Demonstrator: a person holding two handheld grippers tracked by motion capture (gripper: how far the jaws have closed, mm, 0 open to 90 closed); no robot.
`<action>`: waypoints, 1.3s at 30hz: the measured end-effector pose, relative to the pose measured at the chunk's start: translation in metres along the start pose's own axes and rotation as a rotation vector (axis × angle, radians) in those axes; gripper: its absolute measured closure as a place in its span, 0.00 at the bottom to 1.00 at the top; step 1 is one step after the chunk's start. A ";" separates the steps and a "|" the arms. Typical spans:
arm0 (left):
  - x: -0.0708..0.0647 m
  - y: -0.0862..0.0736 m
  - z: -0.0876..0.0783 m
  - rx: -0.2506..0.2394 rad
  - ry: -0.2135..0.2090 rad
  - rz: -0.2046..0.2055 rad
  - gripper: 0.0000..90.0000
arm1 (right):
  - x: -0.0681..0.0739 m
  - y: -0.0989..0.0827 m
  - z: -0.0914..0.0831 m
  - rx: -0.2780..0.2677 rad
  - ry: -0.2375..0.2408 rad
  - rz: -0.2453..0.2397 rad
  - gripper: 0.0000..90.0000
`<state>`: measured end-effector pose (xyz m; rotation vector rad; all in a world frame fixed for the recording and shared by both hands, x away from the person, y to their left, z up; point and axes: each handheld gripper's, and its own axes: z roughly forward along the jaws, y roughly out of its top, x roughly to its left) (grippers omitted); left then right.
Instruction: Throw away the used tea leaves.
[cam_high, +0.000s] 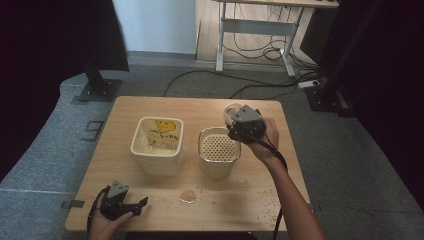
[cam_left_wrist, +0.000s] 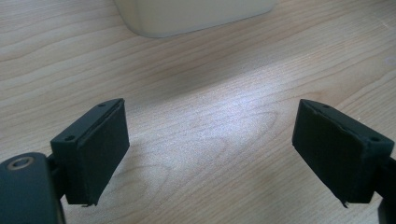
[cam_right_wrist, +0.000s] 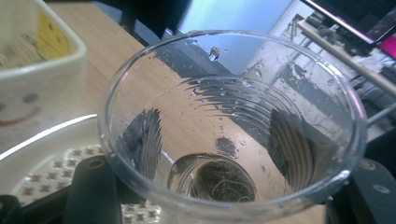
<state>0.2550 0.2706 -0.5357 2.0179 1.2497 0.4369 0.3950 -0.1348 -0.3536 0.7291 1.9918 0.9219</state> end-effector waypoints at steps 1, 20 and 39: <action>0.000 0.000 0.000 0.000 0.001 0.000 0.12 | 0.001 0.001 0.000 0.009 -0.013 -0.022 0.39; -0.001 0.001 0.000 0.004 0.001 0.009 0.12 | 0.025 0.008 0.016 0.209 -0.228 -0.580 0.40; -0.002 0.002 0.001 0.011 -0.004 0.014 0.12 | 0.075 -0.009 0.045 0.319 -0.412 -1.390 0.42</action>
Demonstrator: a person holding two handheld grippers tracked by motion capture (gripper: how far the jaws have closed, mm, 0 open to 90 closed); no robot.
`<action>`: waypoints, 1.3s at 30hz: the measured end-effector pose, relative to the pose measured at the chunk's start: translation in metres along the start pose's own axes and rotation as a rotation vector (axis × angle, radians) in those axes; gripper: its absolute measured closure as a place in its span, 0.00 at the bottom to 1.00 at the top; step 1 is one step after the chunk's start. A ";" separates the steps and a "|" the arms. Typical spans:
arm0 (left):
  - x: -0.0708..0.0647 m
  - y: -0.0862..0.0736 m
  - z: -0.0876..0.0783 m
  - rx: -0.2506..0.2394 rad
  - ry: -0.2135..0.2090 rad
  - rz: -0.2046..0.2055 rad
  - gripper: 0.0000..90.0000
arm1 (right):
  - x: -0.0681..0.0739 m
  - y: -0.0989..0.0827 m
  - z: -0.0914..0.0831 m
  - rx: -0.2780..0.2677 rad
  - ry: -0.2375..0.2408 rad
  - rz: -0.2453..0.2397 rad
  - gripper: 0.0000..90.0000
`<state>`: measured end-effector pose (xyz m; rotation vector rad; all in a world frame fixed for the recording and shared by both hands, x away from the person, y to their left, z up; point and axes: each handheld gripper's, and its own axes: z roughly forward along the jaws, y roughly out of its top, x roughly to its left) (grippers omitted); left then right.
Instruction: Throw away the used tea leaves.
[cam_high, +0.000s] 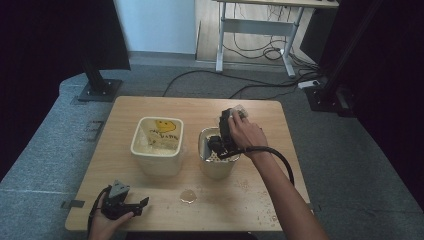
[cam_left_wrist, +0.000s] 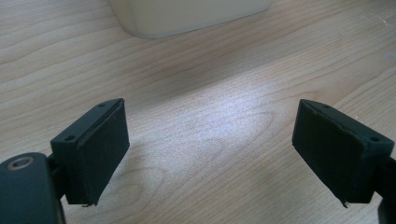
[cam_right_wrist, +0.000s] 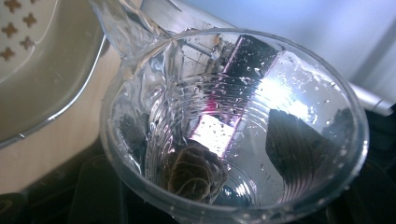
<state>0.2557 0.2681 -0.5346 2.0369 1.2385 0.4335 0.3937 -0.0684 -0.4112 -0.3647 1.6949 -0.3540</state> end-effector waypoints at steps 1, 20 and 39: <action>0.000 0.000 0.000 0.000 0.000 0.000 0.12 | 0.001 0.001 0.000 0.007 -0.020 -0.030 0.42; 0.002 0.000 -0.002 -0.002 0.004 -0.005 0.12 | 0.012 0.020 -0.003 0.022 -0.224 -0.363 0.43; 0.004 -0.002 -0.001 0.003 0.008 -0.012 0.12 | -0.019 -0.051 0.003 -0.429 0.561 1.587 0.42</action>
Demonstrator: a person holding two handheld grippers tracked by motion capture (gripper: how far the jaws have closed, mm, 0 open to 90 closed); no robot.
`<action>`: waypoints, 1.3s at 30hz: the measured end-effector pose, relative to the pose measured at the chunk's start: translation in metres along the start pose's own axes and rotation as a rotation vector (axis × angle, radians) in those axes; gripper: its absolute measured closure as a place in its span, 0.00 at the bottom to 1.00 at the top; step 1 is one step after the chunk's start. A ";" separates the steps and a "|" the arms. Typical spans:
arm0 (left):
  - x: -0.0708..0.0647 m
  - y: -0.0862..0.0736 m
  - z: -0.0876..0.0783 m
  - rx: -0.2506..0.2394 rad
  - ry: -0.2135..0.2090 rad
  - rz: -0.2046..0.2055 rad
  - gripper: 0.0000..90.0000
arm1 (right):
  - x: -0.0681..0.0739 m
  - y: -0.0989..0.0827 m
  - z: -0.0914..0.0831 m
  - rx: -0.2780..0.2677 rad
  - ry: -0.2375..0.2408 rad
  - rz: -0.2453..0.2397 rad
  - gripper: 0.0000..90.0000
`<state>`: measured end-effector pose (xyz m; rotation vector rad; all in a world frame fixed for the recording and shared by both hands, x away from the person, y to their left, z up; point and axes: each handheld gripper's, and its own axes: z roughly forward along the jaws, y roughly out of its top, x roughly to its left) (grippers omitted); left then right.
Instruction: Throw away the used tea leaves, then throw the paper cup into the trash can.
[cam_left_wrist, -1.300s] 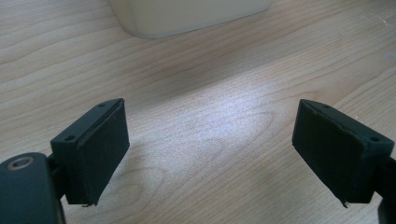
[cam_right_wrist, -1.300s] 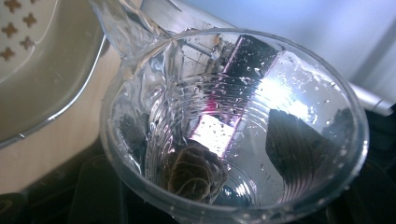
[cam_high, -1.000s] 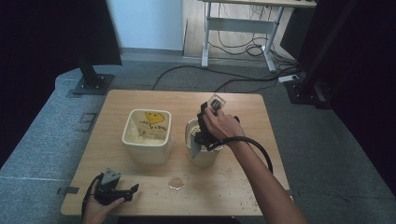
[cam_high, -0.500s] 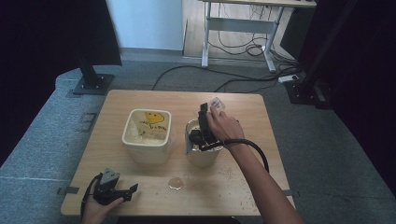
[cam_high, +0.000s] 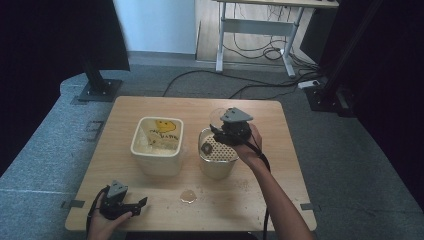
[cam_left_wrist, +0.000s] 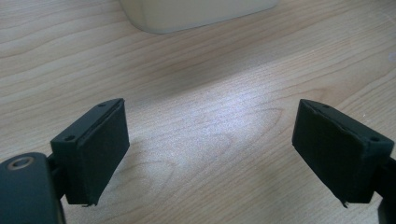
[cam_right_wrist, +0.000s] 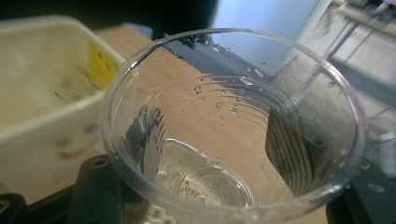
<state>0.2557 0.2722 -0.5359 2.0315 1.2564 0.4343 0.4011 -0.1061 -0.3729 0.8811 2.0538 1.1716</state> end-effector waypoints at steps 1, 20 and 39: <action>0.000 0.000 0.000 0.000 0.000 0.000 0.12 | -0.003 -0.001 -0.001 -0.009 0.017 0.035 0.42; 0.000 -0.001 0.001 0.003 -0.010 -0.010 0.12 | -0.012 0.009 -0.007 -0.092 0.145 0.299 0.41; 0.001 -0.001 -0.001 0.002 -0.022 -0.013 0.12 | 0.062 0.086 0.038 -0.150 0.270 0.205 0.40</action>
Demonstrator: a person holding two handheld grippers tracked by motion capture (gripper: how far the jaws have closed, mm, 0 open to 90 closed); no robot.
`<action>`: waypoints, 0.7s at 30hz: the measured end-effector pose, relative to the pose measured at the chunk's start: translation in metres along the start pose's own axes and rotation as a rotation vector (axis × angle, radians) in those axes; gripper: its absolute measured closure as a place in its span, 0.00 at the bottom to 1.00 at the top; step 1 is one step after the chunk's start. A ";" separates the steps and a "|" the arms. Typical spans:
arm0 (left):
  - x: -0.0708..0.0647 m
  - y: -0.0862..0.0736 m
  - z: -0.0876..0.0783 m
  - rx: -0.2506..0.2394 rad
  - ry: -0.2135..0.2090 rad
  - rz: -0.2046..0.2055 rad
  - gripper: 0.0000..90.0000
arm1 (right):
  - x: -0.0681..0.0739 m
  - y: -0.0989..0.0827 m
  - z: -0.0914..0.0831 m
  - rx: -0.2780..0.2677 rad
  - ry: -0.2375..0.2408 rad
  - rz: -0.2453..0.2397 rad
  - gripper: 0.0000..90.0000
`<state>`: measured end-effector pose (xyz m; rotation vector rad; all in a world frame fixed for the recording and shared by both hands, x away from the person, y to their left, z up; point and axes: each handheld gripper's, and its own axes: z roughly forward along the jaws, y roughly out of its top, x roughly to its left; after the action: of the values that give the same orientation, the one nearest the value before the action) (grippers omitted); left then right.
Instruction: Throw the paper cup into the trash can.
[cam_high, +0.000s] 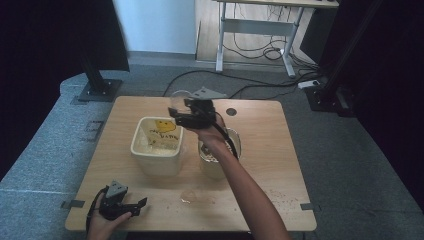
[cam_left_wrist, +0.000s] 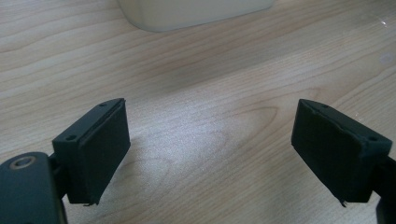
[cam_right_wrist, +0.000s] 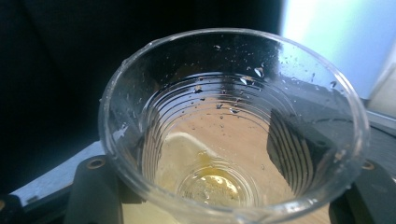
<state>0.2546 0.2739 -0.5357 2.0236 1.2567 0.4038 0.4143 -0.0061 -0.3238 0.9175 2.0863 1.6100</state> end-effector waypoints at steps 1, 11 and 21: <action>0.000 0.000 0.000 0.002 -0.002 0.002 0.12 | 0.004 0.000 0.007 0.006 0.008 -0.003 0.39; 0.002 0.000 -0.001 0.005 -0.005 0.008 0.12 | 0.023 -0.014 0.080 0.199 0.021 0.012 0.13; 0.001 -0.001 0.000 0.010 0.007 0.011 0.13 | 0.003 -0.021 0.025 0.103 0.001 -0.008 0.17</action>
<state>0.2547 0.2747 -0.5366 2.0403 1.2549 0.4107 0.4219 0.0113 -0.3508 0.9408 2.1882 1.5110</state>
